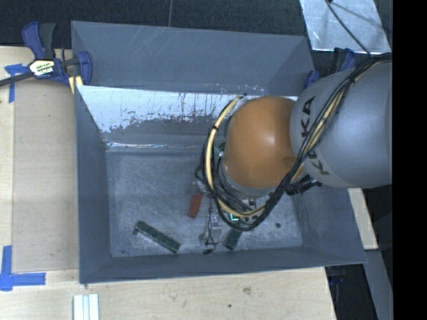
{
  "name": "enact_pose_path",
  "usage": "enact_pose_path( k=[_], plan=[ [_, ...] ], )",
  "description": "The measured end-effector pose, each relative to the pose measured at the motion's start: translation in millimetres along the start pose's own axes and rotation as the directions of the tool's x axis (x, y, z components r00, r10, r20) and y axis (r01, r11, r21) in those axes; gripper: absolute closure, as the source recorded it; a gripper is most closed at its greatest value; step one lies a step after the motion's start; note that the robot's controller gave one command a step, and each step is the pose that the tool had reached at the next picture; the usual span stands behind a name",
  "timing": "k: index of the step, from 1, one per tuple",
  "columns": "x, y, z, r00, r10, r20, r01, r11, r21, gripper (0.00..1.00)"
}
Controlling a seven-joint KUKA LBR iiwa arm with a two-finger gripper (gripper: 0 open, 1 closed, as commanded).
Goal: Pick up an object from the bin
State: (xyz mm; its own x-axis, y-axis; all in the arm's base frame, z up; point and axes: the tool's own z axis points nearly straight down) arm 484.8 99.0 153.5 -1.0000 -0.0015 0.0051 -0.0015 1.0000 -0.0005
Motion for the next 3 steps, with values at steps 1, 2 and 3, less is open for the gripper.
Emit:
enact_pose_path(
  k=[1,2,3],
  plan=[
    [-2.0,-0.2,-3.3,1.000,0.003,0.007,-0.003,1.000,-0.001,1.00],
    [-20.6,-12.7,47.3,0.999,-0.044,0.005,0.044,0.999,0.000,1.00],
    [-21.1,-12.4,46.7,0.999,-0.043,0.006,0.043,0.999,-0.001,0.00]
  ],
)
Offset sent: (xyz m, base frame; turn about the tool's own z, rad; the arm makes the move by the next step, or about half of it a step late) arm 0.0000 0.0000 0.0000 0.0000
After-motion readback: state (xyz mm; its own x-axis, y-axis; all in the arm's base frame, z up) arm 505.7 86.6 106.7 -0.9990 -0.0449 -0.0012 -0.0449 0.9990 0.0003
